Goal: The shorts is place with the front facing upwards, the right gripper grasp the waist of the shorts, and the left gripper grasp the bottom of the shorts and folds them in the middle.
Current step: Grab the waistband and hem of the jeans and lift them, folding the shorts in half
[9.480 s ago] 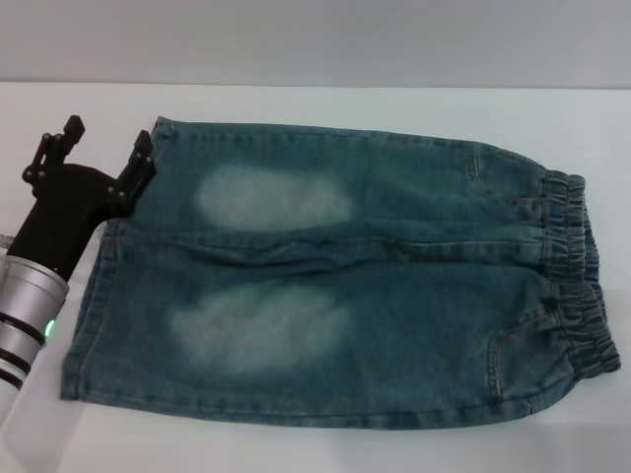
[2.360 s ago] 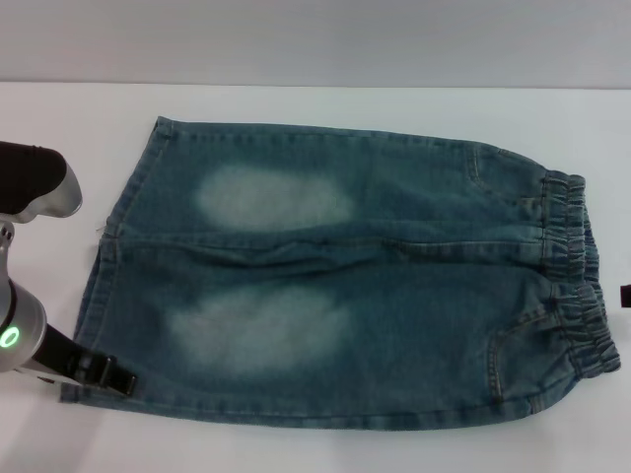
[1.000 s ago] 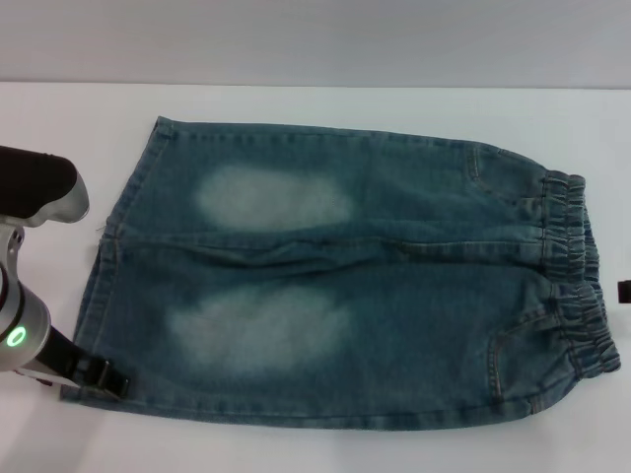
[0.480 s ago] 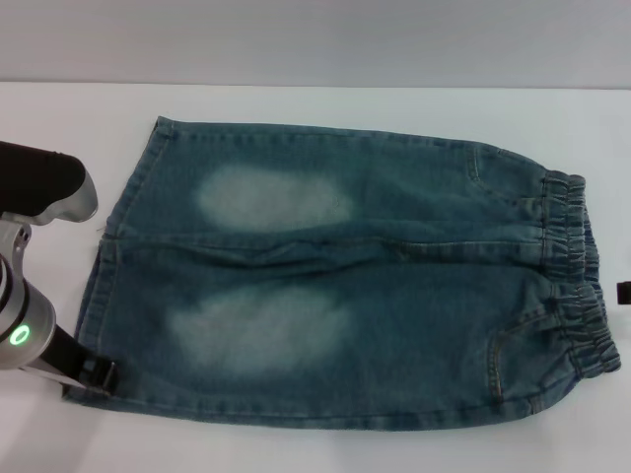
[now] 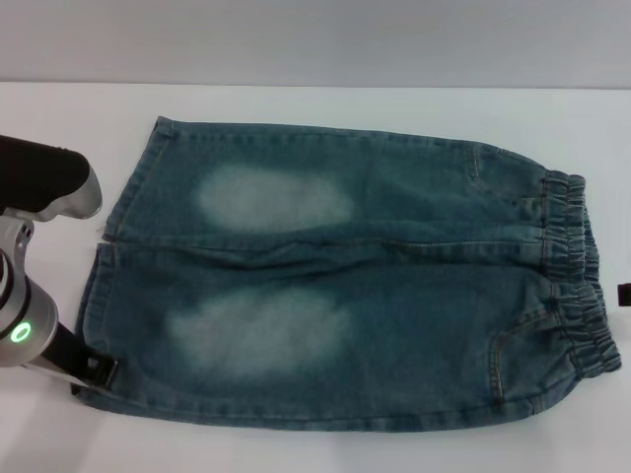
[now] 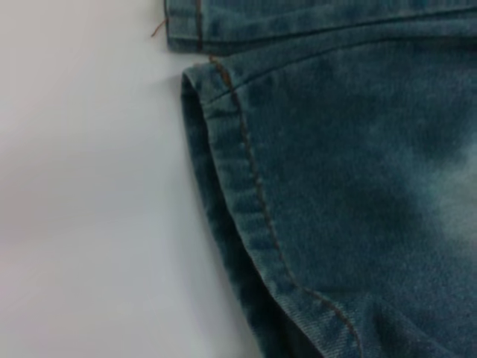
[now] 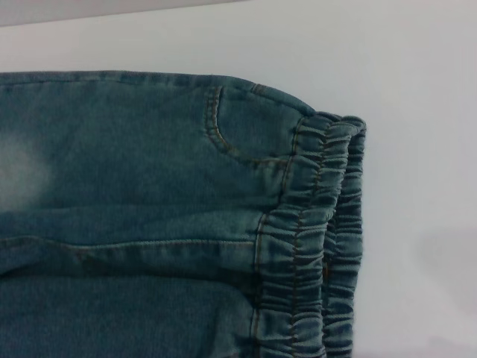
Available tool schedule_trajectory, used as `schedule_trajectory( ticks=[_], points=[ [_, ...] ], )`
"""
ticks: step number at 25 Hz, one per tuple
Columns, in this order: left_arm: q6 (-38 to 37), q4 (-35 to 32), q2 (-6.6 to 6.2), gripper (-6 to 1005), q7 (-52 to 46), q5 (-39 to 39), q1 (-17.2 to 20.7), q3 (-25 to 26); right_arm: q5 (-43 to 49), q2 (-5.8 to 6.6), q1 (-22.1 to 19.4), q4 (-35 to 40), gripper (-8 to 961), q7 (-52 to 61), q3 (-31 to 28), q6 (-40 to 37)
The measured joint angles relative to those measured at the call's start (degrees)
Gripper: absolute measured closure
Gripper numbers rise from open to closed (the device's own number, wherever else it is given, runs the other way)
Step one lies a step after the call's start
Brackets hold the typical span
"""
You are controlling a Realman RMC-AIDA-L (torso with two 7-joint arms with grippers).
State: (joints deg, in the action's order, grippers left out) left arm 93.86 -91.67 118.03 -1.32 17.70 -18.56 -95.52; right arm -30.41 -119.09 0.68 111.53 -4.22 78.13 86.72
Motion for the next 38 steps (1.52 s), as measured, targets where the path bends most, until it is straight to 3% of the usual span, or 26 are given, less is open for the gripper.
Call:
schedule_trajectory(
  ticks=[4,9,19,38],
  points=[
    [0.10,-0.11,0.00,949,0.00,0.04,-0.12,0.00,0.00,0.00,0.05,0.00,190,0.02,0.00,0.03],
    [0.42,-0.31,-0.01,964,0.01,0.72,-0.77,0.06,0.00,0.00,-0.09,0.00,191,0.10,-0.42,0.08],
    [0.63,-0.51,0.06,957,0.80,1.19,-1.22,1.01,0.08,-0.07,-1.82,-3.52,190,0.18,-0.36,-0.66],
    [0.38,-0.38,0.09,945,0.80,1.19,-1.34,0.52,-4.24,-0.02,-0.86,-11.17,197,-0.16,2.69,-6.25]
  ],
)
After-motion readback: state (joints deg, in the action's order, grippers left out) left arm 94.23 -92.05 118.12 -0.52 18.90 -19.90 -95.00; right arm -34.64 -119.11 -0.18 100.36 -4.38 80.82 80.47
